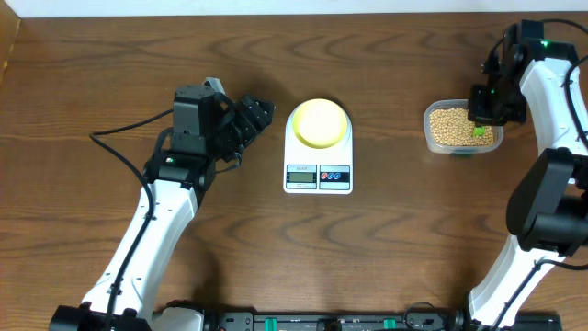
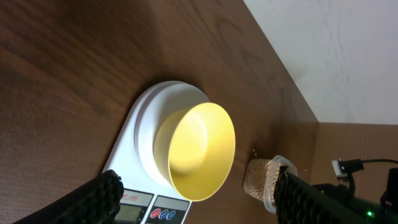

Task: Scoop item into bowl and weigh 50g on scale

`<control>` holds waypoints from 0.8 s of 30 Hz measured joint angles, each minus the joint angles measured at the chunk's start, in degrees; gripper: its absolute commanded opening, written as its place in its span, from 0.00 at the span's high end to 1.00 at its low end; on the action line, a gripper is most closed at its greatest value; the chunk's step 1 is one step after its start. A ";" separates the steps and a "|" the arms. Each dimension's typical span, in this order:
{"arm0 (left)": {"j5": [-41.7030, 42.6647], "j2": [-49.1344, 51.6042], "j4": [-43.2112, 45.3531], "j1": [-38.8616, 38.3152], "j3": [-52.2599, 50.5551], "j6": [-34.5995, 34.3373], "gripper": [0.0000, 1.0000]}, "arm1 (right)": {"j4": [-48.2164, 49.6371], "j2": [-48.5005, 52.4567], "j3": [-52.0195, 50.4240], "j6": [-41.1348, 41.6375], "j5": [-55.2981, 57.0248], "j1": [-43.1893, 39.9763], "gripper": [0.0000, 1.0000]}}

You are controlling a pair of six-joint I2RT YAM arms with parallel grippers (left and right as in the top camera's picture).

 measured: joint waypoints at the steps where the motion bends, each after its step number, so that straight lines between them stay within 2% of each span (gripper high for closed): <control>1: 0.00 0.00 0.02 0.00 0.00 0.00 0.20 | -0.09 0.00 0.07 0.00 -0.11 0.00 0.99; 24: 0.00 0.00 0.00 0.00 0.00 0.00 0.20 | -5.95 0.02 5.84 -0.07 -1.70 0.00 0.99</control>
